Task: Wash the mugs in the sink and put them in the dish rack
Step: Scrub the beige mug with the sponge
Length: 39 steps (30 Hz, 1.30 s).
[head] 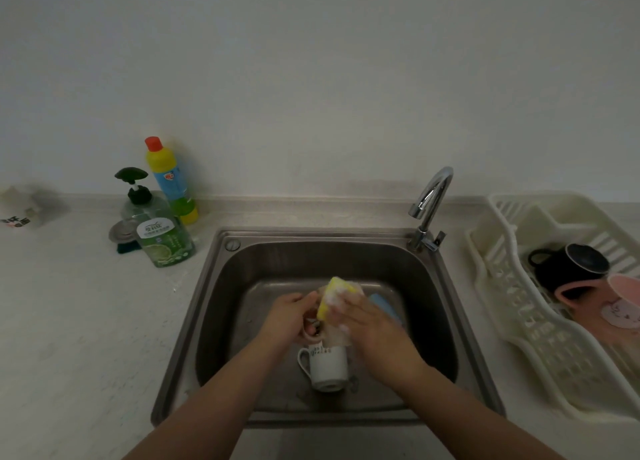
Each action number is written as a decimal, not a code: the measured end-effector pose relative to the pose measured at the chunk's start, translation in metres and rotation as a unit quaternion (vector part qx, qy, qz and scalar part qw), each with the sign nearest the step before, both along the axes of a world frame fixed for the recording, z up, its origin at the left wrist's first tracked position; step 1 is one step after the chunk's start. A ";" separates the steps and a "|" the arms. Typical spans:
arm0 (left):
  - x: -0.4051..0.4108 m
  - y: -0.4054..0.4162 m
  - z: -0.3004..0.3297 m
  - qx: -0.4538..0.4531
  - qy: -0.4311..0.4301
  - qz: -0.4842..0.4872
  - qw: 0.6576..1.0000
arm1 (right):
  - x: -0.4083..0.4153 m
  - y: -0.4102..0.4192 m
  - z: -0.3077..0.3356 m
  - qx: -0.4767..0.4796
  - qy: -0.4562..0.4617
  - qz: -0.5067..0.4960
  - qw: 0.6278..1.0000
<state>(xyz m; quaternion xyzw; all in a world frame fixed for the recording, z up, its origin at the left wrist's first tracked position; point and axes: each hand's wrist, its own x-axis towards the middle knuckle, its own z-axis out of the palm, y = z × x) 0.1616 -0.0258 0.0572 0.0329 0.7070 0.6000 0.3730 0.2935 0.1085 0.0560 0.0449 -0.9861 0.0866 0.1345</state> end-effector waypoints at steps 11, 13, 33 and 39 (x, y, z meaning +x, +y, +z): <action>-0.010 -0.011 0.011 0.107 -0.090 0.012 0.990 | 0.026 0.007 0.001 -0.167 0.049 0.011 0.985; -0.012 -0.013 0.011 0.108 -0.091 0.001 0.990 | 0.035 0.017 -0.001 -0.208 0.041 -0.029 0.977; -0.020 -0.002 0.013 -0.040 0.105 -0.020 0.993 | -0.009 0.004 0.002 -0.070 0.016 -0.100 0.992; -0.029 -0.016 0.008 -0.012 0.047 0.006 0.999 | 0.008 -0.004 0.009 -0.051 0.033 0.011 0.998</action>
